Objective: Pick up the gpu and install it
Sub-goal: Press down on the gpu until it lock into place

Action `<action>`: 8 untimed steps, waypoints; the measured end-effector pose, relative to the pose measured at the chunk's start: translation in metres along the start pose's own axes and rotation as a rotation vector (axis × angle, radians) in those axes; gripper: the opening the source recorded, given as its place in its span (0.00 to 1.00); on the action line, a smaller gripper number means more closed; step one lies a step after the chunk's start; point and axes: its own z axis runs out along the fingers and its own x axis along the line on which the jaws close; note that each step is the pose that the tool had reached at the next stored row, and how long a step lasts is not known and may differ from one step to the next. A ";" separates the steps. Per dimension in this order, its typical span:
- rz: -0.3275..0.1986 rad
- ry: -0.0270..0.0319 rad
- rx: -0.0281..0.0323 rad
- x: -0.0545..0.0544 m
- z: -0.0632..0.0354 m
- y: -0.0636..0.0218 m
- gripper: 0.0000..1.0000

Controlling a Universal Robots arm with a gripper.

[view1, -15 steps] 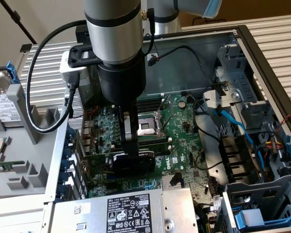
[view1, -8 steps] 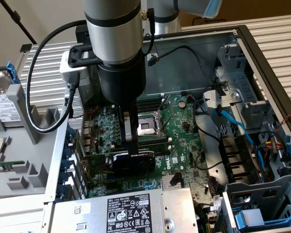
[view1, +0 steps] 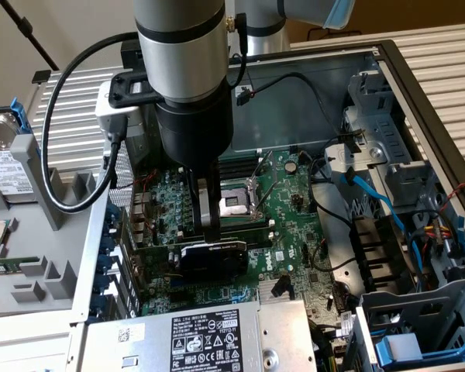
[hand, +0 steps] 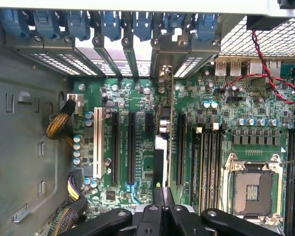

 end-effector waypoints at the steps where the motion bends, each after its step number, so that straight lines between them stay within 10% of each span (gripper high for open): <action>1: 0.000 0.0000 0.0000 0.000 0.0000 0.0000 0.11; 8: 0.000 0.0000 0.0000 0.000 0.0000 0.0000 0.11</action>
